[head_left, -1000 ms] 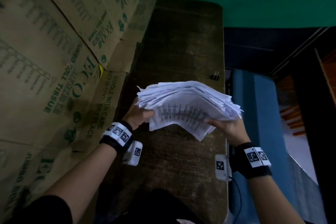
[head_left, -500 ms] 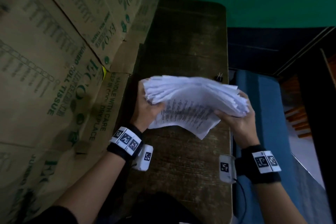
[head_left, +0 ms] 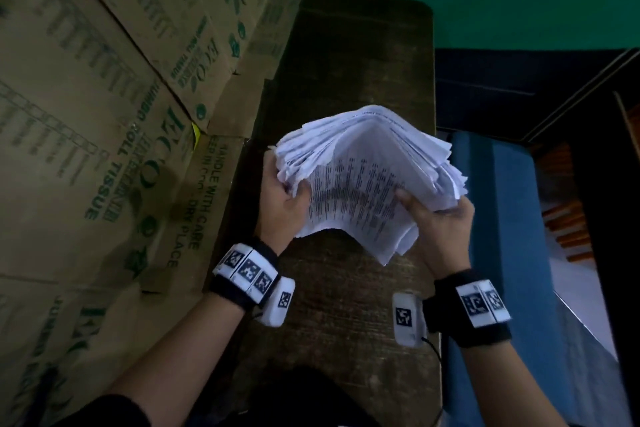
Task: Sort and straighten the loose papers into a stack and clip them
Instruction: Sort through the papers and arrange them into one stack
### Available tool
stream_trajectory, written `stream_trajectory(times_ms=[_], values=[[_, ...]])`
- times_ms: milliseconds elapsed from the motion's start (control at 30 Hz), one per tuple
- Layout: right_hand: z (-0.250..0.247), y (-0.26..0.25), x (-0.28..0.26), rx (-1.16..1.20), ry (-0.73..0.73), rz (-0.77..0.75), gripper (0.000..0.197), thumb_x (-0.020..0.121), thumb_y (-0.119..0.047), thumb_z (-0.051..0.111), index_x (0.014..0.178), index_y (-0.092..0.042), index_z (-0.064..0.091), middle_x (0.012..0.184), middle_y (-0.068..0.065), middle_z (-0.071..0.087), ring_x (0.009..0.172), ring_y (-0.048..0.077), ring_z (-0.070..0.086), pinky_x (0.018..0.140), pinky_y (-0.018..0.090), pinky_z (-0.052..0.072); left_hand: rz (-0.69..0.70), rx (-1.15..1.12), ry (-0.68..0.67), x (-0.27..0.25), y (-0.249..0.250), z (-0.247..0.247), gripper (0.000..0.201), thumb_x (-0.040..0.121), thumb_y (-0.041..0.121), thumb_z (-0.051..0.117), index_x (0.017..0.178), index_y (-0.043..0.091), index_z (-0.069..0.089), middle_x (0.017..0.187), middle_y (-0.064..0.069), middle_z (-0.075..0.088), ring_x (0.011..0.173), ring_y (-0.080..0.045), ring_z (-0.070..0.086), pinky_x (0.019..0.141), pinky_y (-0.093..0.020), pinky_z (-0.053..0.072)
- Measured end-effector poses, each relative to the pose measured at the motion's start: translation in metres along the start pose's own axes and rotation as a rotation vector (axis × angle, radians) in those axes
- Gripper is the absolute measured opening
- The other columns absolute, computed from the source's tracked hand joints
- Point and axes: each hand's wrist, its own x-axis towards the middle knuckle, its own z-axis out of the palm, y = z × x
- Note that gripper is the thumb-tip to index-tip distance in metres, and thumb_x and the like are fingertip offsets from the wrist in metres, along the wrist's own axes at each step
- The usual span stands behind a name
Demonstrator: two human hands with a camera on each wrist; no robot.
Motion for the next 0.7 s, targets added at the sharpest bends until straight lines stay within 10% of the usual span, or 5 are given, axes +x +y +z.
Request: stream_trajectory(times_ms=[100,267,433,567,700], values=[[-0.013,0.019,-0.004,-0.098,-0.153,0.104,0.062,0.073,0.006,0.078,0.129,-0.005,0.053,0.12,0.01,0.065,0.109,0.019,0.065,0.088,0.034,0.055,0.09,0.066,-0.132,-0.011,-0.009,-0.011,0.062,0.073,0.003,0.071,0.12,-0.019,0.037,0.114,-0.018,0.054,0.107,0.006,0.057,0.088,-0.011,0.045],[-0.022,0.04,-0.009,-0.372,-0.109,0.175,0.038,0.083,0.003,0.069,0.102,-0.029,0.062,0.099,-0.021,0.061,0.086,-0.019,0.059,0.083,0.019,0.048,-0.038,0.164,-0.167,-0.006,-0.027,-0.012,0.039,0.076,0.008,0.075,0.111,0.001,0.061,0.11,-0.004,0.065,0.096,0.016,0.058,0.085,-0.01,0.047],[-0.017,0.068,0.003,-0.515,-0.076,0.127,0.021,0.089,0.002,0.061,0.097,-0.018,0.064,0.099,-0.003,0.067,0.088,0.005,0.062,0.087,0.04,0.053,-0.077,0.097,-0.086,0.0,-0.018,0.003,0.029,0.079,-0.009,0.068,0.1,0.01,0.06,0.093,0.01,0.063,0.081,0.021,0.059,0.07,-0.002,0.045],[-0.02,0.072,0.002,-0.347,0.001,0.212,0.029,0.079,0.006,0.07,0.08,-0.023,0.065,0.081,-0.007,0.068,0.071,-0.004,0.064,0.067,0.019,0.055,-0.062,0.115,-0.035,-0.002,-0.019,0.0,0.034,0.075,-0.014,0.066,0.104,0.004,0.061,0.094,0.007,0.062,0.084,0.018,0.059,0.071,-0.001,0.044],[-0.033,0.099,-0.007,-0.54,-0.24,0.428,0.03,0.081,-0.009,0.076,0.107,-0.016,0.063,0.097,-0.005,0.066,0.086,0.003,0.061,0.082,0.021,0.044,-0.127,0.138,-0.134,-0.004,-0.019,-0.005,0.043,0.069,-0.002,0.08,0.104,0.015,0.063,0.097,0.015,0.064,0.088,0.009,0.063,0.079,-0.009,0.049]])
